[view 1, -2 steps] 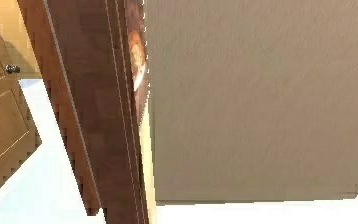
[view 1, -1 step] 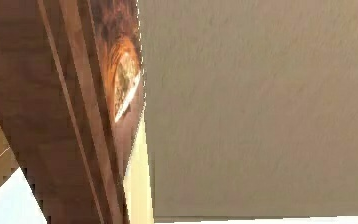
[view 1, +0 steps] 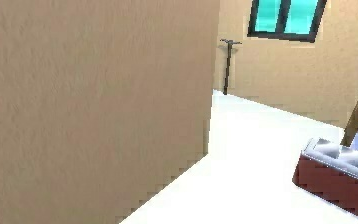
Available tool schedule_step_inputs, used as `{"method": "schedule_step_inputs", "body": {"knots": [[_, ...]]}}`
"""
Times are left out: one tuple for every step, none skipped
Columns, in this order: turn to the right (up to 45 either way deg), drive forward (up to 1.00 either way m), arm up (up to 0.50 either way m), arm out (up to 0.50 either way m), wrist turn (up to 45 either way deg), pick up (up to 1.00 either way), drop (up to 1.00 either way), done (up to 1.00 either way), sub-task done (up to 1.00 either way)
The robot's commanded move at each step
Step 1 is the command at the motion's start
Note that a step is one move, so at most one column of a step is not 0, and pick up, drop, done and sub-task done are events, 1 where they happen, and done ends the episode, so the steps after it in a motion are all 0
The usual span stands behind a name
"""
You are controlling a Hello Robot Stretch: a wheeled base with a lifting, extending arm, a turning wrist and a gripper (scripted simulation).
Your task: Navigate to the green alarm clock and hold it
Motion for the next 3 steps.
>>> {"method": "schedule_step_inputs", "body": {"knots": [[21.0, 0.0, 0.0, 0.0, 0.0, 0.0, 0.0, 0.0, 0.0], [0.0, 1.0, 0.0, 0.0, 0.0, 0.0, 0.0, 0.0, 0.0], [3.0, 0.0, 0.0, 0.0, 0.0, 0.0, 0.0, 0.0, 0.0]]}}
